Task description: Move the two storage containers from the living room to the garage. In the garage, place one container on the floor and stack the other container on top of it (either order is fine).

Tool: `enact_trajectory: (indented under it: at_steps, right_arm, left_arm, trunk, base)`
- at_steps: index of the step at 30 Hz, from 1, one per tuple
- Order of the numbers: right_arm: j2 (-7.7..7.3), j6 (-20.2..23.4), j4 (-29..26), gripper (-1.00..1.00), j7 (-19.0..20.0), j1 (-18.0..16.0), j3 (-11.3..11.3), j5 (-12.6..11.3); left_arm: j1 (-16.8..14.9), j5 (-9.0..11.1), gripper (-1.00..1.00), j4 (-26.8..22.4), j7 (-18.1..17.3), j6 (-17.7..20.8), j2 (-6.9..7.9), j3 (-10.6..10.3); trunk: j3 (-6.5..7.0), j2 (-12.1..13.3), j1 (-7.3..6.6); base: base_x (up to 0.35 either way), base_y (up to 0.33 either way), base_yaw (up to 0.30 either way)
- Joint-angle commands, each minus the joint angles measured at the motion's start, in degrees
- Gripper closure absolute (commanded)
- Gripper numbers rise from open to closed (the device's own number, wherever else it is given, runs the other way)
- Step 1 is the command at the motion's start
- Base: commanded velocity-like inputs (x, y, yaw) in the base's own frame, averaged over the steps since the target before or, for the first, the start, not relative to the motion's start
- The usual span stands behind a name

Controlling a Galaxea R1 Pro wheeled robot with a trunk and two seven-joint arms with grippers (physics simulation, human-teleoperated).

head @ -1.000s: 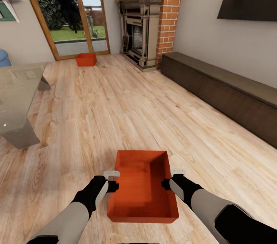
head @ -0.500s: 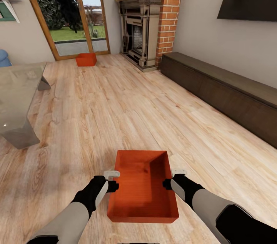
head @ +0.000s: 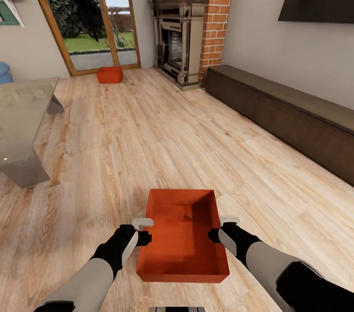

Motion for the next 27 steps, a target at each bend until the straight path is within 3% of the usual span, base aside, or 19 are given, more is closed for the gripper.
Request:
enact_trajectory:
  at_steps: [1,9,24,27]
  right_arm:
    - [-0.03,0.3,-0.1,-1.0,-0.4,0.0,0.5,-0.5]
    - [-0.03,0.3,-0.1,-1.0,-0.4,0.0,0.5,-0.5]
    - [-0.03,0.2,-0.1,-1.0,-0.4,0.0,0.5,-0.5]
    - [-0.1,0.2,-0.1,-1.0,-0.4,0.0,0.5,-0.5]
  left_arm:
    - [0.0,-0.2,-1.0,-0.1,0.0,0.3,-0.06,0.3]
    - [0.0,-0.2,-1.0,-0.1,0.0,0.3,-0.06,0.3]
    - [0.0,-0.1,-1.0,-0.1,0.0,0.3,-0.06,0.3]
    - [0.0,-0.2,-1.0,-0.1,0.0,0.3,-0.06,0.3]
  trunk:
    - [-0.23,-0.4,0.21]
    - [-0.77,-1.6,0.87]
    - [-3.46,-7.7,4.17]
    - [-3.9,-7.7,4.22]
  base:
    - [0.0,0.0,0.0]
    - [0.0,0.0,0.0]
    - [0.0,0.0,0.0]
    - [0.0,0.0,0.0]
